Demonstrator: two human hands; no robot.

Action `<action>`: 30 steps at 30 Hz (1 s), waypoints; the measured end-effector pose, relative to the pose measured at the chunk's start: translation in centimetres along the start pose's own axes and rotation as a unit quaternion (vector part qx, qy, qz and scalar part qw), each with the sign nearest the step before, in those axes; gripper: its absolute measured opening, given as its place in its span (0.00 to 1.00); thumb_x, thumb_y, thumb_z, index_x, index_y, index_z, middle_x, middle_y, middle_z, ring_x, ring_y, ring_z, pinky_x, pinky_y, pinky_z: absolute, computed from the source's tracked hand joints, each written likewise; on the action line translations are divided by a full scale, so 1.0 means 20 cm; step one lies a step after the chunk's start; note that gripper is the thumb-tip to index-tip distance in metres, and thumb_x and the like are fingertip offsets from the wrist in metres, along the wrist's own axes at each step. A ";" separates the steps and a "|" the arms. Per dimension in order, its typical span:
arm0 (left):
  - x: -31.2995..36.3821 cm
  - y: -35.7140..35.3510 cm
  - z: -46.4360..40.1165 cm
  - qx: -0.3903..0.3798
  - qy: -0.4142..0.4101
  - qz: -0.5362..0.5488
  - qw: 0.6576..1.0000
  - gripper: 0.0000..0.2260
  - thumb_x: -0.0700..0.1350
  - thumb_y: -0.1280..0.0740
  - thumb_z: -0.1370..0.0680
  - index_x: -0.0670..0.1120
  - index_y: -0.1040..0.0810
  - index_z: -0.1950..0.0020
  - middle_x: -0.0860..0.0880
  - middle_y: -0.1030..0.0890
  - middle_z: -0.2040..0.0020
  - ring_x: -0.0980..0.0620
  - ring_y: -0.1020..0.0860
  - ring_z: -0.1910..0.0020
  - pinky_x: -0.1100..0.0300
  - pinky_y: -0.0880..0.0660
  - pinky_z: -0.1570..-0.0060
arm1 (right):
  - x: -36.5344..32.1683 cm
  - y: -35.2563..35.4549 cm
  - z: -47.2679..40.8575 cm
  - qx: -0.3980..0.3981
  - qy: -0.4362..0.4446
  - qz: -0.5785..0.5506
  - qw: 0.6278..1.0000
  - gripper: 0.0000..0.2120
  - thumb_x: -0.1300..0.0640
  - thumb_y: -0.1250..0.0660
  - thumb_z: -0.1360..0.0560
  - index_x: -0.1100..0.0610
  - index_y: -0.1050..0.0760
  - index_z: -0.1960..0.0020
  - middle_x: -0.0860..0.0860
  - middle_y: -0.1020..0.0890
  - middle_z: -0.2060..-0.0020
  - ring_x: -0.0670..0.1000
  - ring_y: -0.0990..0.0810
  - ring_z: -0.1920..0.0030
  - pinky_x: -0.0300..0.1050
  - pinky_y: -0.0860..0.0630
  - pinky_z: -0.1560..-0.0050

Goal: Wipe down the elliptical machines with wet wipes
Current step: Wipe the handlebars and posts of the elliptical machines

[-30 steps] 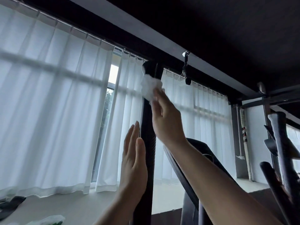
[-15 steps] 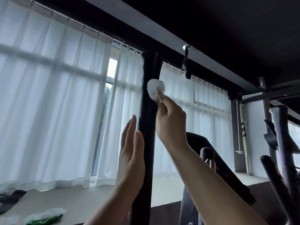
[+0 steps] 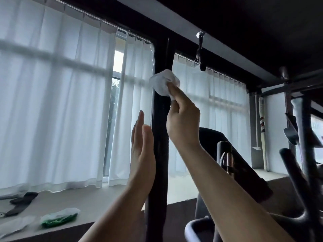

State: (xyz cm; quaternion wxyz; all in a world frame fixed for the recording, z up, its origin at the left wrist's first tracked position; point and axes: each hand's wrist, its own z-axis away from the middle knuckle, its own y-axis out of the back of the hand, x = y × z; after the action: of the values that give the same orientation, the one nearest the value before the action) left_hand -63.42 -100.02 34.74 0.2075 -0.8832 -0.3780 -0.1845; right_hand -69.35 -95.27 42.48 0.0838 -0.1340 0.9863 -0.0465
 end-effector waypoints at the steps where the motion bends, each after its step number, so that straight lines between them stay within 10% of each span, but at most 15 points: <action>1: 0.00 0.01 0.00 0.003 -0.001 0.005 1.000 0.30 0.72 0.51 0.30 0.70 0.42 0.28 0.67 0.39 0.24 0.73 0.41 0.29 0.62 0.43 0.27 | 0.00 0.01 0.07 0.006 0.017 0.001 1.000 0.17 0.66 0.42 0.20 0.61 0.24 0.34 0.55 0.20 0.38 0.46 0.27 0.37 0.21 0.34 0.41; 8: -0.01 0.00 0.03 0.043 -0.018 0.002 0.999 0.26 0.69 0.51 0.27 0.66 0.33 0.31 0.60 0.30 0.28 0.65 0.34 0.29 0.56 0.37 0.26 | -0.03 0.12 0.35 -0.092 0.047 0.038 0.994 0.20 0.62 0.44 0.20 0.60 0.27 0.30 0.54 0.24 0.32 0.49 0.26 0.32 0.39 0.30 0.34; 14: -0.01 -0.02 0.02 0.025 -0.074 -0.111 0.991 0.21 0.66 0.58 0.25 0.71 0.44 0.32 0.78 0.41 0.33 0.70 0.44 0.26 0.67 0.48 0.27 | -0.11 0.02 -0.06 -0.106 -0.075 0.004 0.992 0.10 0.52 0.44 0.16 0.56 0.29 0.47 0.43 0.23 0.58 0.35 0.25 0.57 0.31 0.34 0.59; 18: -0.02 -0.01 0.01 0.008 -0.062 -0.109 0.992 0.21 0.67 0.59 0.25 0.73 0.48 0.32 0.81 0.46 0.34 0.71 0.48 0.26 0.63 0.50 0.24 | -0.09 -0.06 -0.12 -0.010 0.023 0.025 0.999 0.17 0.61 0.43 0.16 0.63 0.29 0.30 0.54 0.25 0.32 0.42 0.31 0.32 0.16 0.46 0.41; 24: -0.03 -0.01 0.00 -0.024 -0.055 -0.065 0.996 0.20 0.67 0.58 0.25 0.74 0.49 0.32 0.74 0.45 0.28 0.70 0.48 0.25 0.56 0.50 0.22 | 0.06 0.07 0.28 -0.107 0.114 0.026 0.987 0.20 0.58 0.45 0.17 0.60 0.33 0.26 0.55 0.33 0.26 0.49 0.37 0.25 0.42 0.37 0.26; 30: -0.04 0.00 0.02 -0.033 -0.043 -0.026 0.998 0.23 0.68 0.54 0.24 0.70 0.44 0.29 0.66 0.42 0.23 0.70 0.44 0.26 0.55 0.46 0.23 | 0.06 0.13 0.36 -0.176 0.117 0.021 0.977 0.21 0.58 0.47 0.18 0.57 0.33 0.26 0.53 0.35 0.24 0.51 0.37 0.25 0.36 0.39 0.27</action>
State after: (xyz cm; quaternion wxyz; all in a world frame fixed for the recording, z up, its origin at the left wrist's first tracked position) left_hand -63.84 -100.26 34.14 0.1568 -0.8864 -0.4035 -0.1638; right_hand -69.85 -93.55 35.00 -0.0562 -0.1196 0.9846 0.1144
